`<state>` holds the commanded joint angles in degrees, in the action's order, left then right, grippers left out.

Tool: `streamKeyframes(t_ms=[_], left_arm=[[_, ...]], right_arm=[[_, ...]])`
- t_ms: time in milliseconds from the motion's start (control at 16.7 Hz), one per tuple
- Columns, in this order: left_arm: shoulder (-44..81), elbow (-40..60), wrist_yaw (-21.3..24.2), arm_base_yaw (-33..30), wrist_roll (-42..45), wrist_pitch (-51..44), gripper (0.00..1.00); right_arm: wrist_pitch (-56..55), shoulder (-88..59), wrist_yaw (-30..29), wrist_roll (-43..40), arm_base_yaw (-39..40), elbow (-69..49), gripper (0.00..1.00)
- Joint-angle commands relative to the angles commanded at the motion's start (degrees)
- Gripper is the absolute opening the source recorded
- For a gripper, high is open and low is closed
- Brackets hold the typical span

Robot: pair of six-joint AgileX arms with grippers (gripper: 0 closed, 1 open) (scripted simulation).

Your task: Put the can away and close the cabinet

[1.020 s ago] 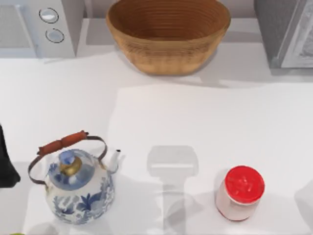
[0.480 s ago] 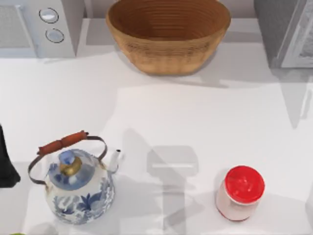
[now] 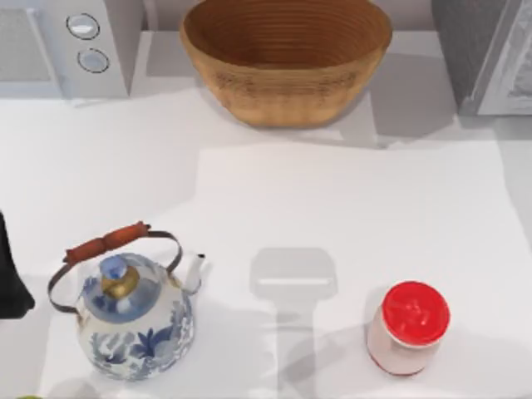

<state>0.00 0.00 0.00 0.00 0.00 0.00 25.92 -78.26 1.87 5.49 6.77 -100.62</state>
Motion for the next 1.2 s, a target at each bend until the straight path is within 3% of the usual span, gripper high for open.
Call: streamKeyframes(t_ms=[300, 480, 840, 1200], left_arm=[[0.0, 0.0, 0.0, 0.0, 0.0, 0.0, 1.00], [0.0, 0.0, 0.0, 0.0, 0.0, 0.0, 1.00], [0.0, 0.0, 0.0, 0.0, 0.0, 0.0, 1.00], [0.0, 0.0, 0.0, 0.0, 0.0, 0.0, 1.00]], right_arm=[[-0.4, 2.4, -18.5, -2.6, 13.6, 1.3, 1.00], [-0.7, 3.5, -25.5, -3.9, 17.8, 1.8, 1.00], [-0.5, 4.8, -27.9, -4.8, 17.6, 1.7, 1.00], [-2.0, -1.8, -24.5, -4.8, 14.4, -2.6, 1.00]])
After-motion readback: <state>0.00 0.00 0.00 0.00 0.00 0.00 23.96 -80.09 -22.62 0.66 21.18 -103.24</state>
